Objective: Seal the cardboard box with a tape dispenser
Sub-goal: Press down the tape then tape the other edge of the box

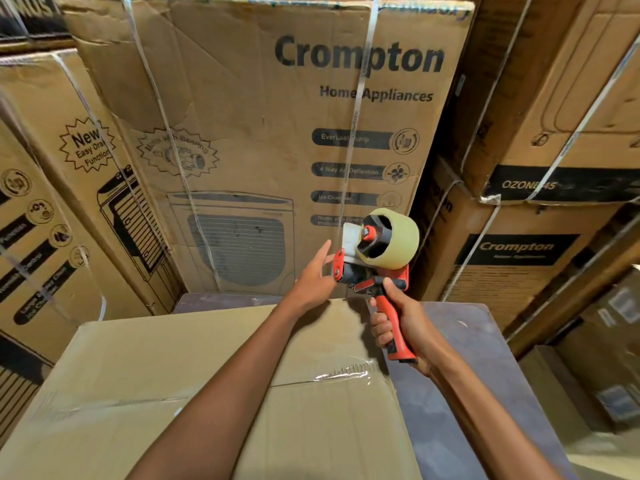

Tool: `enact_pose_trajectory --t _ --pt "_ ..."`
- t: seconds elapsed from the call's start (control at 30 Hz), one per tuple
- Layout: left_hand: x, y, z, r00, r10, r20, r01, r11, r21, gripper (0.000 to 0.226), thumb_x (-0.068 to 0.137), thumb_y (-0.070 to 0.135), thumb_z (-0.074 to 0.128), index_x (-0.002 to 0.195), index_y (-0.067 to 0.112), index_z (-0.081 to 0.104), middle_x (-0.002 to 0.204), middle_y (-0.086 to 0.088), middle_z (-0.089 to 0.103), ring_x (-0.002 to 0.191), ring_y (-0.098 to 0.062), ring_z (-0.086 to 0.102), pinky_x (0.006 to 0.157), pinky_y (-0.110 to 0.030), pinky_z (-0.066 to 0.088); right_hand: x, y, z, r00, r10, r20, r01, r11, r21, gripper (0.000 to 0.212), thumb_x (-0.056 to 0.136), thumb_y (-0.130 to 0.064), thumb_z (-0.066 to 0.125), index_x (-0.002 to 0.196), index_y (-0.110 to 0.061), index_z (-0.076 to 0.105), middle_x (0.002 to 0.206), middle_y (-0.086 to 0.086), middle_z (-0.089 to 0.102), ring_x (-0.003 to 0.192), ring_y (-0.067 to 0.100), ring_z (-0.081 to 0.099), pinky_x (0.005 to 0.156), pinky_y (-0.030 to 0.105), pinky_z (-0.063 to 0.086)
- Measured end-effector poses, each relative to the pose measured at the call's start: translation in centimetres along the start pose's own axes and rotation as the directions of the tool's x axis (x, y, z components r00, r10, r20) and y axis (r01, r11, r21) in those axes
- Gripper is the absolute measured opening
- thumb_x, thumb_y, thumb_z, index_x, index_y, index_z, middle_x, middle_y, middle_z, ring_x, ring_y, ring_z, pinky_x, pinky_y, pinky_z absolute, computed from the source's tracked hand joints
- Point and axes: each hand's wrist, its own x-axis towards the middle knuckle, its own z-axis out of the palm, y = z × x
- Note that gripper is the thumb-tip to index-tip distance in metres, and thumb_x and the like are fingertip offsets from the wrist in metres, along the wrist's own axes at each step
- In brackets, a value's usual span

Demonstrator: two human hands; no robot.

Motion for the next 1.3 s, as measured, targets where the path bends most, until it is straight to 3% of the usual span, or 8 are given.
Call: enact_pose_trajectory --t 0.1,0.23,0.33,0.47,0.77,0.9,1.03,1.3 --pt "0.8 -0.2 -0.1 1.0 -0.025 0.017 0.025 1.0 -0.003 0.075 0.09 0.03 0.044 0.16 0.033 0.018 0.141 0.015 0.053 0.143 -0.028 0.04 0.122 -0.055 0.02 0.2 1.2 -0.2 1.0 0.012 -0.018 -0.012 0.999 -0.037 0.044 0.084 -0.059 0.057 0.083 -0.015 0.051 0.054 -0.003 0.039 0.037 0.005 0.037 0.032 0.017 0.035" --pt "0.8 -0.1 0.0 0.997 -0.001 0.073 0.007 0.996 -0.087 0.081 0.084 0.006 0.041 0.161 0.02 0.02 0.155 -0.026 0.038 0.145 -0.041 0.034 0.12 -0.053 0.028 -0.3 2.5 -0.4 0.999 -0.031 -0.042 0.026 0.993 -0.117 0.044 0.095 -0.06 0.053 0.086 -0.017 0.053 0.06 -0.002 0.038 0.042 0.006 0.035 0.036 0.017 0.034" --pt "0.8 -0.3 -0.2 0.988 0.01 0.153 -0.007 1.0 -0.021 0.074 0.08 -0.008 0.037 0.151 0.015 0.039 0.097 -0.02 0.064 0.098 -0.037 0.058 0.083 -0.042 0.047 -0.5 3.2 -0.3 0.995 -0.078 -0.067 0.065 0.983 -0.173 0.044 0.1 -0.058 0.049 0.087 -0.016 0.053 0.061 -0.001 0.039 0.044 0.008 0.035 0.038 0.018 0.033" --pt "1.2 -1.0 -0.8 0.976 -0.023 0.215 0.019 1.0 0.02 0.072 0.069 0.013 0.034 0.138 0.003 0.046 0.063 -0.002 0.039 0.054 -0.007 0.037 0.055 -0.02 0.034 -0.6 4.2 -0.1 0.989 -0.124 -0.076 0.101 0.963 -0.248 0.048 0.098 -0.064 0.051 0.082 -0.018 0.053 0.063 0.0 0.04 0.049 0.012 0.036 0.042 0.022 0.033" --pt "2.6 -2.4 -3.2 0.862 -0.12 0.493 0.015 0.977 0.213 0.052 0.09 -0.006 0.059 0.138 0.013 0.053 0.109 -0.011 0.066 0.097 -0.014 0.059 0.086 -0.026 0.049 -1.9 5.3 0.2 0.928 -0.349 -0.133 0.244 0.835 -0.493 0.066 0.102 -0.066 0.036 0.084 -0.01 0.066 0.062 0.007 0.056 0.051 0.021 0.053 0.053 0.032 0.045" --pt "2.1 -2.8 -2.9 0.875 -0.113 0.47 0.035 0.985 0.172 0.028 0.089 -0.015 0.049 0.095 0.007 0.066 0.074 0.001 0.057 0.069 -0.008 0.05 0.068 -0.018 0.045 -2.1 5.5 0.7 0.915 -0.368 -0.163 0.226 0.804 -0.55 0.066 0.104 -0.065 0.034 0.085 -0.011 0.068 0.06 0.004 0.055 0.05 0.019 0.051 0.051 0.03 0.043" --pt "2.7 -3.2 -3.0 0.894 -0.043 0.447 -0.054 0.978 0.202 0.043 0.084 -0.009 0.058 0.055 0.022 0.061 0.056 0.013 0.051 0.054 -0.001 0.043 0.063 -0.025 0.032 -2.0 5.8 1.0 0.91 -0.37 -0.189 0.208 0.8 -0.563 0.061 0.103 -0.066 0.037 0.084 -0.014 0.064 0.058 0.0 0.052 0.049 0.016 0.047 0.048 0.028 0.039" --pt "2.1 -3.9 -2.6 0.892 0.01 0.451 -0.089 0.984 0.153 0.017 0.067 0.008 0.061 0.071 0.014 0.077 0.077 -0.006 0.065 0.079 -0.017 0.056 0.084 -0.039 0.042 -3.2 6.9 1.0 0.879 -0.416 -0.235 0.195 0.76 -0.62 0.063 0.101 -0.069 0.035 0.076 -0.019 0.063 0.058 0.002 0.055 0.05 0.019 0.051 0.053 0.033 0.042"
